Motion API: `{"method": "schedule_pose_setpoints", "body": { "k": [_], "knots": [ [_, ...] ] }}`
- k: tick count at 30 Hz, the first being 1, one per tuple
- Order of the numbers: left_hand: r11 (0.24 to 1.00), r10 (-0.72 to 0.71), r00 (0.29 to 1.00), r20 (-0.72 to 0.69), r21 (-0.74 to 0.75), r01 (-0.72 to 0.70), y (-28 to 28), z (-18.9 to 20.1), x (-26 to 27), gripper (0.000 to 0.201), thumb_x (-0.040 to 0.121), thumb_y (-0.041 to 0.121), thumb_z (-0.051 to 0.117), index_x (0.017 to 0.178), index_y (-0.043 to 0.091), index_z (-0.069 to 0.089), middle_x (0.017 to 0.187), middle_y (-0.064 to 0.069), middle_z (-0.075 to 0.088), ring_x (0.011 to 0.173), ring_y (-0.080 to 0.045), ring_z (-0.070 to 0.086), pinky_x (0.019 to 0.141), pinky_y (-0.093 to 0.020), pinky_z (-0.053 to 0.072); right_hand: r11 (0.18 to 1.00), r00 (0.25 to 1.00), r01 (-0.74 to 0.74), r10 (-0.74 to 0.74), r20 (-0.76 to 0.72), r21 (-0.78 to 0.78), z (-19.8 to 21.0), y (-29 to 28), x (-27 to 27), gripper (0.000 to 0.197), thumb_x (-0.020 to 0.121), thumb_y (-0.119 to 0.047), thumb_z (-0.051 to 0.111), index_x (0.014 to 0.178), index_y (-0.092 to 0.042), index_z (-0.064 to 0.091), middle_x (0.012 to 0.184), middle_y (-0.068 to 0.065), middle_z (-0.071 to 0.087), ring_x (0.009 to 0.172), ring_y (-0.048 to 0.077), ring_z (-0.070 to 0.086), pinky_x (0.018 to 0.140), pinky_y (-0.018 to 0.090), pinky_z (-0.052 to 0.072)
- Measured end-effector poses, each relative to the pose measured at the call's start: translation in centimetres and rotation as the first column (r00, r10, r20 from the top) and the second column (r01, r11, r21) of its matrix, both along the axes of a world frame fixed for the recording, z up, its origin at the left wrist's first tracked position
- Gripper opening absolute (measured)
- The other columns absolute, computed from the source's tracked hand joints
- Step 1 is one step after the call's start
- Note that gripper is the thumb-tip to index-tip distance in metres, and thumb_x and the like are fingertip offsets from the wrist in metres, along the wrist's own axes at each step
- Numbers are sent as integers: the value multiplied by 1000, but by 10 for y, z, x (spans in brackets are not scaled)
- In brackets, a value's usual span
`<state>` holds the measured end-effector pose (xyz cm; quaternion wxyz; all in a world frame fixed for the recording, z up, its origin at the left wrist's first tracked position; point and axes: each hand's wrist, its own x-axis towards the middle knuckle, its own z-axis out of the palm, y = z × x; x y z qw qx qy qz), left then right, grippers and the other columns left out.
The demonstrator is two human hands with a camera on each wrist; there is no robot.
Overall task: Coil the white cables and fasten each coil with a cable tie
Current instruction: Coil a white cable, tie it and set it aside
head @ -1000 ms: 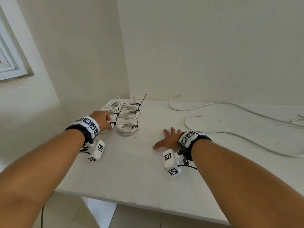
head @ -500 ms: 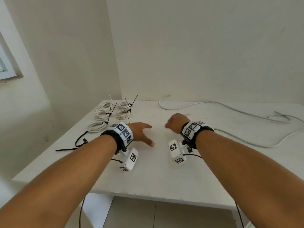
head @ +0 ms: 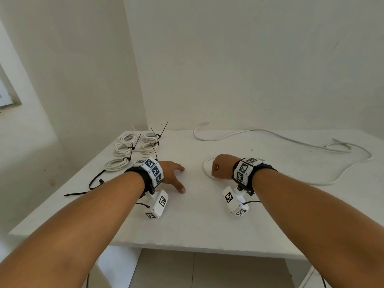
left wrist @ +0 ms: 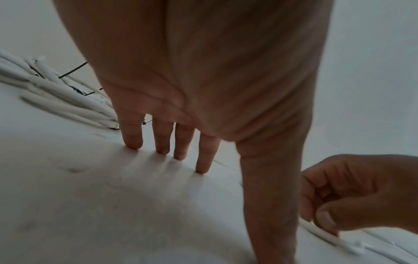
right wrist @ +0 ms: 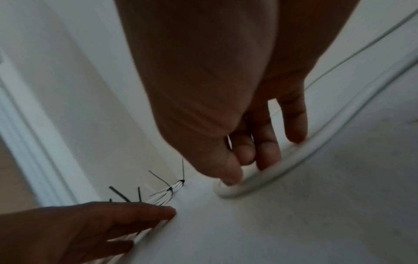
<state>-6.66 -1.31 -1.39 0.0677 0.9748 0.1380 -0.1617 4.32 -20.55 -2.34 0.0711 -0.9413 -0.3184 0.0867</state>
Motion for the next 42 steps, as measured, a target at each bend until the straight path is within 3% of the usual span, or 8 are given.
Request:
{"method": "schedule_pose_setpoints", "body": {
  "k": [8, 13, 17, 21, 23, 27, 34, 42],
  "knots": [
    [999, 27, 1000, 8, -38, -27, -1, -1, -3, 98, 71, 55, 80, 152, 31, 30, 159, 5, 29, 145, -19, 30, 114, -31, 24, 988, 986, -154, 155, -62, 24, 2, -18, -26, 23, 86, -22, 69, 103, -6, 72, 108, 9, 73, 101, 26, 67, 87, 33, 53],
    [970, 41, 993, 113, -243, -13, -7, 1, -4, 104, 74, 48, 81, 155, 28, 20, 159, 0, 29, 144, -20, 31, 113, -31, 26, 934, 962, -198, 244, -126, 298, 33, -34, -37, 13, 92, -19, 62, 99, -11, 69, 88, 3, 70, 61, 9, 59, 61, 20, 47],
    [904, -14, 953, 304, -403, 141, -35, 20, -3, 49, 87, 47, 67, 130, 24, 59, 133, -2, 60, 124, -21, 55, 103, -37, 42, 834, 956, -215, 286, -64, 509, 63, -42, -34, 8, 91, -21, 67, 91, -15, 72, 76, -6, 64, 54, -1, 51, 57, 16, 43],
    [570, 166, 907, 387, -788, 232, -67, 38, -8, 38, 103, 33, 42, 76, 12, 57, 59, 0, 57, 55, -19, 51, 68, -39, 51, 703, 973, -96, 216, -83, 705, 79, -54, -16, 18, 92, -25, 67, 87, -8, 70, 68, 1, 57, 56, 13, 47, 54, 28, 42],
    [330, 263, 916, 305, -920, 211, -84, 50, -13, 38, 105, 36, 36, 73, 17, 45, 51, 5, 29, 46, -12, 23, 44, -25, 32, 621, 975, -44, 197, -102, 782, 82, -60, -7, 21, 92, -25, 68, 87, -5, 70, 67, 1, 55, 58, 16, 43, 54, 29, 38],
    [-4, 246, 946, 209, -976, 217, -103, 62, -18, 43, 104, 42, 33, 68, 20, 39, 52, 7, 23, 44, -6, 15, 37, -18, 13, 491, 978, -18, 190, -87, 871, 88, -69, 2, 13, 91, -24, 70, 85, -14, 73, 64, -7, 57, 55, 10, 42, 52, 25, 36],
    [-108, 186, 951, 247, -957, 270, -115, 64, -34, 44, 102, 40, 36, 63, 20, 36, 50, 7, 23, 46, -8, 13, 40, -20, 13, 324, 981, 35, 168, -94, 945, 102, -83, 8, 12, 94, -19, 66, 88, -11, 73, 67, -4, 54, 52, 7, 40, 50, 24, 34],
    [-308, 388, 838, 383, -803, 510, -123, 96, -24, 31, 102, 23, 34, 77, 12, 48, 58, 2, 32, 50, -12, 27, 49, -24, 26, 671, 967, -90, 236, -97, 736, 66, -59, -42, 40, 99, -28, 52, 63, -31, 69, 58, -6, 57, 48, 10, 44, 49, 23, 38]
  ]
}}
